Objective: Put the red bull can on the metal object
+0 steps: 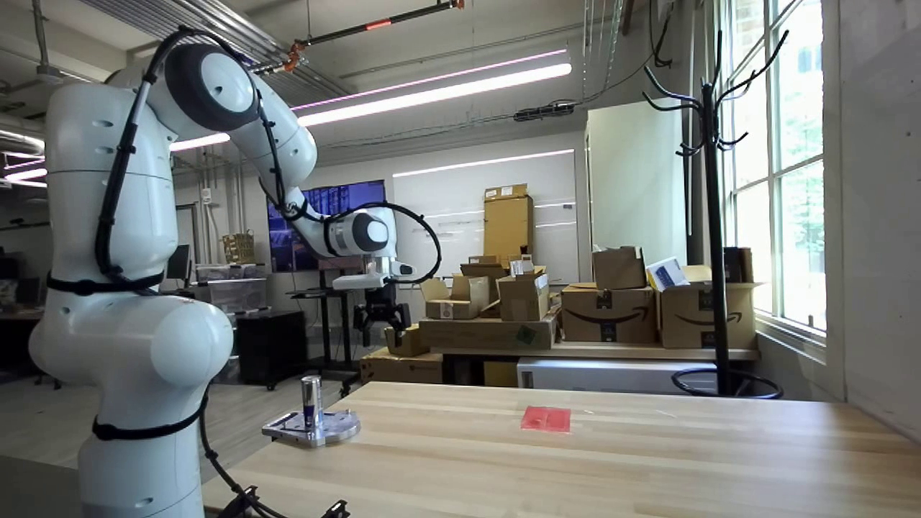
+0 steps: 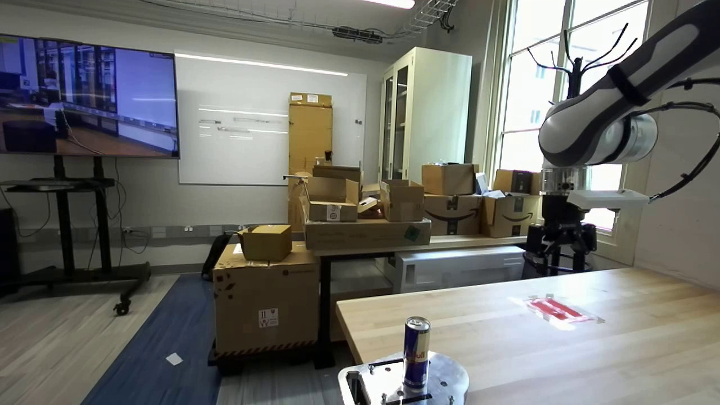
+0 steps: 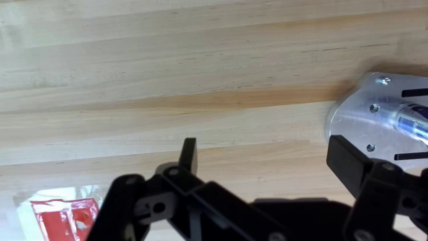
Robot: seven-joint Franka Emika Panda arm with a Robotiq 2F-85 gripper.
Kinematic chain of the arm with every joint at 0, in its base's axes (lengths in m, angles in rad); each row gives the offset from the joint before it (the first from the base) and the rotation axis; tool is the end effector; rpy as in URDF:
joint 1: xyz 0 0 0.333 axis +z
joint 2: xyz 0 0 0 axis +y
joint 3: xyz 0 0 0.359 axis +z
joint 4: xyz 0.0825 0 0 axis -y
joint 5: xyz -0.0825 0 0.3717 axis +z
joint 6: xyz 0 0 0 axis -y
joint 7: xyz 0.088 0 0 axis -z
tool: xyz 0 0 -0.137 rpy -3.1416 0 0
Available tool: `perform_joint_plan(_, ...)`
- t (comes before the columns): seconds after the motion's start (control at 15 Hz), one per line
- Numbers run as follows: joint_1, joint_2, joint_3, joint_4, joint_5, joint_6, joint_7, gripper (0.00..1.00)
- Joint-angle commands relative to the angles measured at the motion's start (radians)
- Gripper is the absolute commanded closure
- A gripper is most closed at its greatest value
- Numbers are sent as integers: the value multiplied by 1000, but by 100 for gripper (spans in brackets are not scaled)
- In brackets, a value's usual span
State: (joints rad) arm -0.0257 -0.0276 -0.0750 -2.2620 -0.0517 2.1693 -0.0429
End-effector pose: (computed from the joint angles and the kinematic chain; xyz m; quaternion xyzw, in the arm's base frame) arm 0.4923 -0.0531 0.3878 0.9992 -0.0136 -0.0339 0.0175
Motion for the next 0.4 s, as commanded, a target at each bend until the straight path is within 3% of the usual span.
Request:
perform_joint_plan(0.0, -10, -7, 8, -3, 1, -2, -2, 0)
perform_joint_plan(0.33, -11, -11, 7, -10, 1, -2, -3, 0)
